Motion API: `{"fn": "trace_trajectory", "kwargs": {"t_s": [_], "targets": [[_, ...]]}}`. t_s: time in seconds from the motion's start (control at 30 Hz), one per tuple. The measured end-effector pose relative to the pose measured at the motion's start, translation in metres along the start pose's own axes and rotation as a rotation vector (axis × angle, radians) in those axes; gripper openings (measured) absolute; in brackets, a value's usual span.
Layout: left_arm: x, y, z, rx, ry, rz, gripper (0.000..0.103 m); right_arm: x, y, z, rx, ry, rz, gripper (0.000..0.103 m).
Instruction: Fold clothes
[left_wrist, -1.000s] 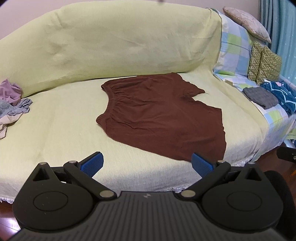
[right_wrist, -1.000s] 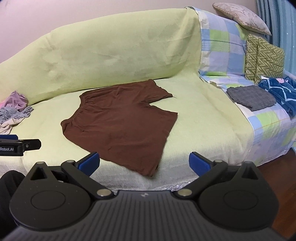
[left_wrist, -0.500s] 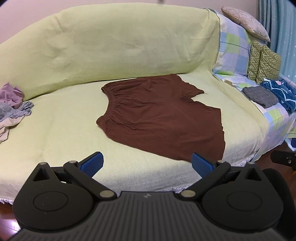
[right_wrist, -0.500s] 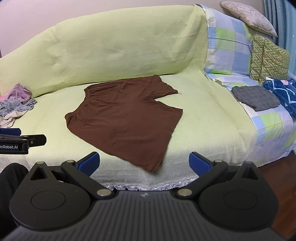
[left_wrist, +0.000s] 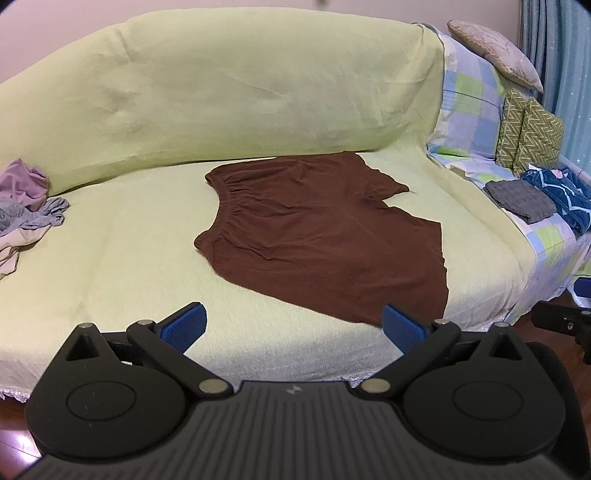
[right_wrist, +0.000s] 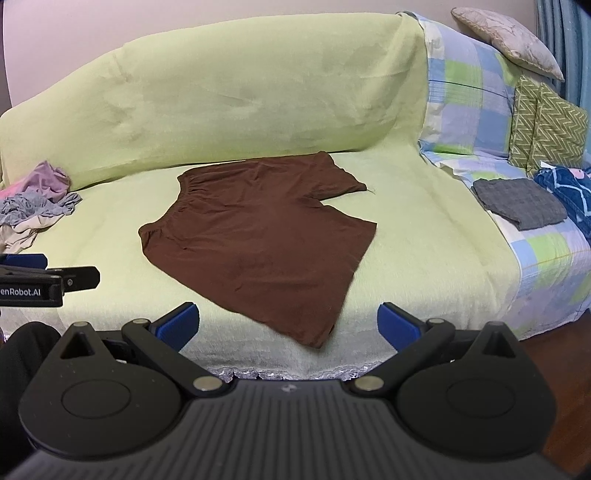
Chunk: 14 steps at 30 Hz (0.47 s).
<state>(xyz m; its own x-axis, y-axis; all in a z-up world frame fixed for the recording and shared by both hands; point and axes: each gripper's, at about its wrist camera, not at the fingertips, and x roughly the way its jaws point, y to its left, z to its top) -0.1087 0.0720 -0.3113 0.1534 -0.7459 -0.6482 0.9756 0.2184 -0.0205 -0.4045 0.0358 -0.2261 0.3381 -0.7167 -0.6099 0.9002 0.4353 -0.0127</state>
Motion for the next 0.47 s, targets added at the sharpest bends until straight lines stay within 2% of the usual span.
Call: {"fn": "trace_trajectory", "kwargs": {"t_s": [0.47], "targets": [[-0.0015,0.0029,-0.0013,-0.006,-0.016,0.031,0.102,0.0002,0.002,-0.0032,0.005,0.01,-0.001,0.102]]}}
